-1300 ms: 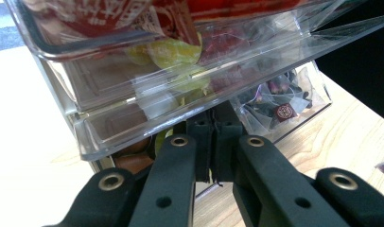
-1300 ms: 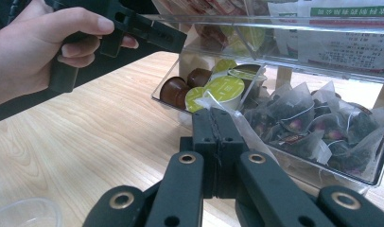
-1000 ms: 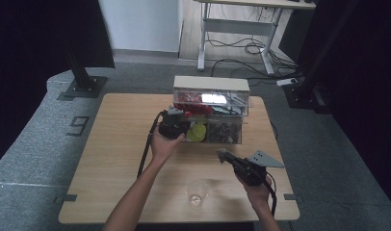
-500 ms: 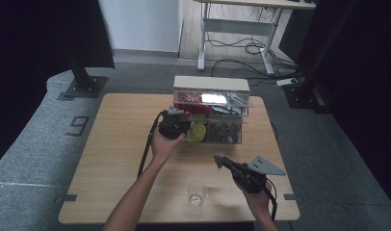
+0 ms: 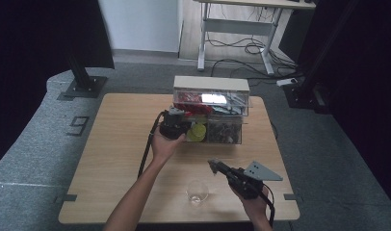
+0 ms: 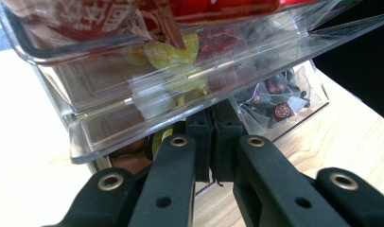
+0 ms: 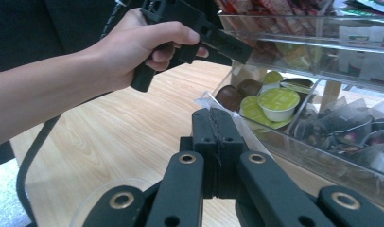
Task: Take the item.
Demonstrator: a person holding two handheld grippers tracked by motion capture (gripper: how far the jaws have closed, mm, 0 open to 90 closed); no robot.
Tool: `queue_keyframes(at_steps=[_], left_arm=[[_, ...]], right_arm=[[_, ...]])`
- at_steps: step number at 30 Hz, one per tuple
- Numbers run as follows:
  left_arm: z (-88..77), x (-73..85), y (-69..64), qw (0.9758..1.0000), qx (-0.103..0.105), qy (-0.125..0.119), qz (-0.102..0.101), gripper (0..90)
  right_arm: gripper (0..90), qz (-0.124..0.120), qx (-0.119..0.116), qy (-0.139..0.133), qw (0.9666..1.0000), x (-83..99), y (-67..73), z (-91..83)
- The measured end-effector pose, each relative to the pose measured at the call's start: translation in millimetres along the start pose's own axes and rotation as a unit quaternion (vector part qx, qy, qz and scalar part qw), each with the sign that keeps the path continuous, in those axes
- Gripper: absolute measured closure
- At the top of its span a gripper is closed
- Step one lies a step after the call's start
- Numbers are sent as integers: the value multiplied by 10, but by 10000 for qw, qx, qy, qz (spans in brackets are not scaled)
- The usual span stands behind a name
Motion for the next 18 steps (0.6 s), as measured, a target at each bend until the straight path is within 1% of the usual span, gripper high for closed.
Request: queue_keyframes(at_steps=[7,13,18], left_arm=[[3,-2,-4,10000,-3,5,0,877],[-2,-2,-2,10000,-1,7,-4,876],[-8,1,-2,10000,1,-14,-18,875]], right_arm=[[890,15,-151,47,9999,31,93,1],[890,-33,-280,72,9996,46,187,13],[890,-67,-422,87,9990,62,302,14]])
Point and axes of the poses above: each handheld gripper's, and its own axes: z roughly forward along the jaws, x roughly out of its underside, y roughly to its left, the point moved 2 cm from there along z, roughly forward along the jaws, and after that the axes turned 2 degrees about y, right-handed, at the moved point
